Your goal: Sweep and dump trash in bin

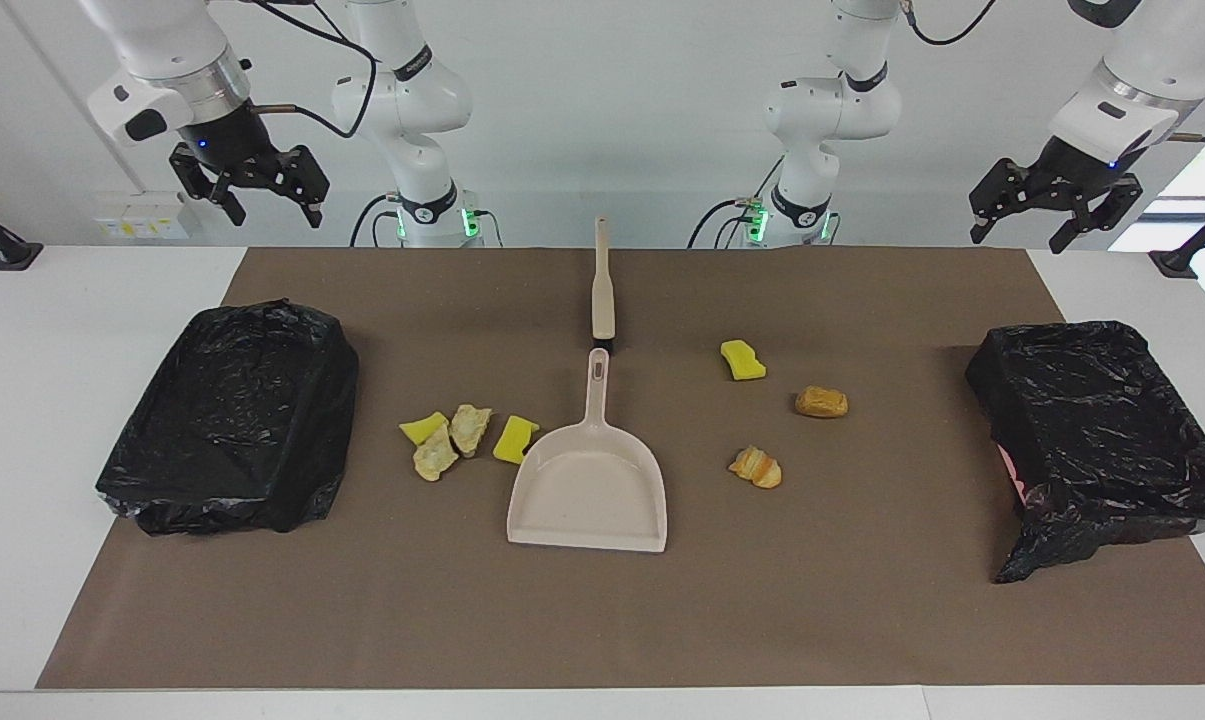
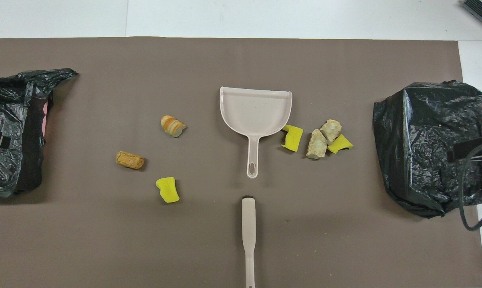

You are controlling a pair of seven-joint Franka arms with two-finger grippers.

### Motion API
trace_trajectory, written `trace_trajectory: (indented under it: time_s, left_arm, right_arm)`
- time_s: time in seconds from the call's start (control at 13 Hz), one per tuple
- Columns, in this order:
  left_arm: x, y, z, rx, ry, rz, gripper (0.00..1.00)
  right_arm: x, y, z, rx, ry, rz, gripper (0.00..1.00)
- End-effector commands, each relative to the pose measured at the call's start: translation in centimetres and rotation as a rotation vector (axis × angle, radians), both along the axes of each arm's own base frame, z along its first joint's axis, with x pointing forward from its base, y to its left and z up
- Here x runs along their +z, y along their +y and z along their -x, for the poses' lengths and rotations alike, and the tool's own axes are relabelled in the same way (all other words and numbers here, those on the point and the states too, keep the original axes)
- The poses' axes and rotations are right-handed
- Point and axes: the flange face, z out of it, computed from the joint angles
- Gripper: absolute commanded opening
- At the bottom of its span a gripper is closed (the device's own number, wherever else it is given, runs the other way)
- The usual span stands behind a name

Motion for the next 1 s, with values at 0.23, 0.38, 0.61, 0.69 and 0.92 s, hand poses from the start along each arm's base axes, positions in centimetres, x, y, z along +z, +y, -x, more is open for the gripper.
trace_trajectory:
  time_s: [0.23,0.38,0.61,0.69,0.92]
  left_arm:
    - [-0.4,-1.4,0.6,-0.015,-0.009,0.012,1.0]
    - [-1.2,-4.4,1.2,-0.068,0.01,0.011,1.0]
    - [-2.9,-11.5,3.4,-0.067,-0.02,0.018,1.0]
    - [-3.9,-14.6,4.9,-0.056,-0.01,0.017,1.0]
    - [-7.9,-23.2,9.8,-0.009,-0.009,0.023,1.0]
  right_arm:
    - [-3.5,2.0,-1.2,-0.017,0.018,0.023,1.0]
    - [-5.8,4.5,-3.6,0.018,-0.009,0.029,1.0]
    - [-9.2,7.4,-6.3,0.011,-0.024,0.028,1.0]
    - [-10.7,8.4,-7.1,0.009,-0.017,0.027,1.0]
    - [-15.6,11.5,-8.9,-0.034,0.032,0.016,1.0]
